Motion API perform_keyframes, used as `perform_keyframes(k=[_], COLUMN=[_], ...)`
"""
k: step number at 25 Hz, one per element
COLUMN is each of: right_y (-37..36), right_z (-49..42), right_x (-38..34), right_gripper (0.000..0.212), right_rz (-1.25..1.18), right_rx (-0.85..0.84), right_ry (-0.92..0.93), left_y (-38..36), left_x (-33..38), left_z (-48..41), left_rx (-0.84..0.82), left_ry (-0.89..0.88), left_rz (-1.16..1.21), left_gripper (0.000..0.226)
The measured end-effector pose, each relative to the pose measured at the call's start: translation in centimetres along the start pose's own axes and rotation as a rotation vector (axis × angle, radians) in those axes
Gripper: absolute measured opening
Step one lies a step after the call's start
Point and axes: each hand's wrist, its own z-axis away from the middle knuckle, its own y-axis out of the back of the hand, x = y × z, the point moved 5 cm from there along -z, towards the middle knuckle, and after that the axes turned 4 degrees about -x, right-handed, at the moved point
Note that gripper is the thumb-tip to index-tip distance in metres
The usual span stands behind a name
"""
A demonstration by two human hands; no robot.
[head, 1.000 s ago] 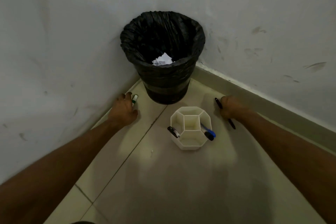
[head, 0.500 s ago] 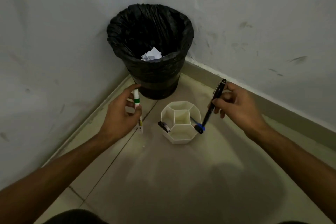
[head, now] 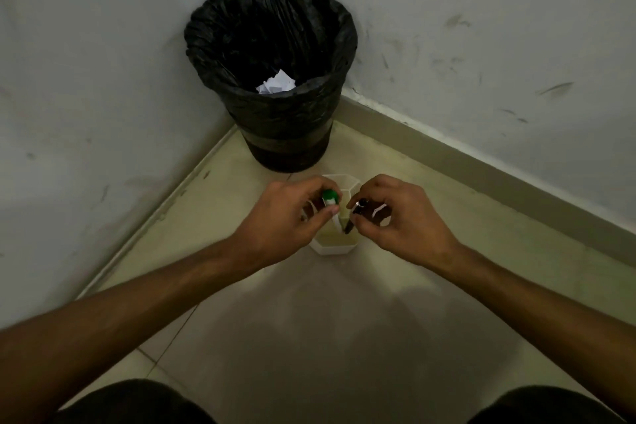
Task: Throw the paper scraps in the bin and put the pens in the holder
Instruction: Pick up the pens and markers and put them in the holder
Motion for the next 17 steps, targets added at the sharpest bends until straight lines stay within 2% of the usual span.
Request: perform_keyframes(k=[4, 7, 9, 11, 12, 14, 17], right_y=[-0.8, -1.7, -1.7, -0.5, 0.7, 3.2, 4.2], right_z=[0.2, 0.2, 0.4, 0.7, 0.7, 0.2, -1.4], right_x=[1.0, 1.6, 1.4, 0.5, 0.1, 0.1, 0.6], right_gripper=[0.024, 0.025, 0.024, 0.02, 0.017, 0.014, 0.014], right_rz=[0.029, 0.119, 0.144, 0.079, 0.003, -0.199, -0.331], right_rx=[-0.047, -0.085, -0.108, -0.045, 0.048, 0.292, 0.462], right_ry=[-0.054, -0.08, -0.058, 0.006, 0.031, 0.002, -0.079], left_y=[-1.7, -2.6, -2.8, -1.6, -0.3, 2.8, 5.7], left_x=[-0.4, -0.3, 0.1, 1.0, 1.4, 1.5, 1.0], left_z=[0.1, 0.1, 0.1, -0.1, -0.4, -1.6, -3.0], left_rx=[-0.164, -0.213, -0.23, -0.217, -0.161, 0.071, 0.312], left_ry=[-0.06, -0.062, -0.062, -0.078, -0.077, -0.058, -0.019], left_rz=[-0.19, -0.313, -0.323, -0.273, -0.216, -0.076, 0.037], left_gripper=[0.025, 0.031, 0.029, 0.025, 0.022, 0.018, 0.017])
